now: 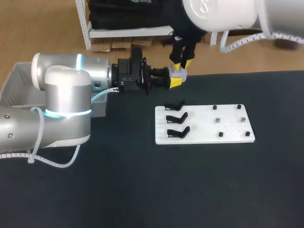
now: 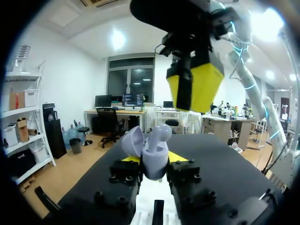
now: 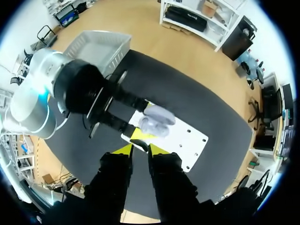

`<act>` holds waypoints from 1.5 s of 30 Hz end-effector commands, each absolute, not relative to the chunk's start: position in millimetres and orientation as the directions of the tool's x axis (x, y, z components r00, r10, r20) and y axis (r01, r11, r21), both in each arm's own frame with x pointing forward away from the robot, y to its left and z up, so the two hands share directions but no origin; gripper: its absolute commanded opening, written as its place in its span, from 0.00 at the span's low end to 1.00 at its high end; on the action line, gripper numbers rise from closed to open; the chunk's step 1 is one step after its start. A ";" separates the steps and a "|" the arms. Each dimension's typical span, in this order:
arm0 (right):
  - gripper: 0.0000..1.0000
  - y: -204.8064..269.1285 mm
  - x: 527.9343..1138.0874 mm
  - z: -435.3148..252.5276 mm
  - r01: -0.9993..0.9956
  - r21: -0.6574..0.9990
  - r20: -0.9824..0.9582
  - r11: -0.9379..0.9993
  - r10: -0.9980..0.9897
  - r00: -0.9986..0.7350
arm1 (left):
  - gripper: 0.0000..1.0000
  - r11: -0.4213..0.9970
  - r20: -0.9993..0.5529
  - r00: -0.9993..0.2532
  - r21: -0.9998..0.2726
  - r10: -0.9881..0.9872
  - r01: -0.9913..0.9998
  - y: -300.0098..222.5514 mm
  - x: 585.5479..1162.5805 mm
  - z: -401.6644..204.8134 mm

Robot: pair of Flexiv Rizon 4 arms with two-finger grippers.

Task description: Pick up each earbud case from the left stands, insert the matching earbuds, close the lid, and place the case in the box.

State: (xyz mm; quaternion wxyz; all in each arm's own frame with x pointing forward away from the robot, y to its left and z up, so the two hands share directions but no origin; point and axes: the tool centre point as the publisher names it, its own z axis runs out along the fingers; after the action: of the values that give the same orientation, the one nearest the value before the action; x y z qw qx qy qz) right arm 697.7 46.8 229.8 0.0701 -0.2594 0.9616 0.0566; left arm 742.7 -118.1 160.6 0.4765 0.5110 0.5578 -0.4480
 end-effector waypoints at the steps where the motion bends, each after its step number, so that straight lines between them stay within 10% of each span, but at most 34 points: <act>1: 0.22 42.4 690.5 220.6 -0.498 0.081 -0.174 0.864 -0.479 -0.860 | 0.00 0.082 -0.991 -0.018 -0.007 0.135 0.997 -118.1 741.2 158.8; 45: 0.27 46.5 788.3 234.3 -0.415 0.108 -0.305 0.903 -0.368 -0.879 | 0.00 0.082 -0.991 -0.018 -0.007 0.135 0.997 -118.1 741.2 158.8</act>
State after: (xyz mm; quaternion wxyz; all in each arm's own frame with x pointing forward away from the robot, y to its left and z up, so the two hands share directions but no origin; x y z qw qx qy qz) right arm 772.1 43.8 244.1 0.1456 -0.2074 0.9638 0.0829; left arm 742.7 -118.2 160.7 0.4765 0.5110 0.5578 -0.4480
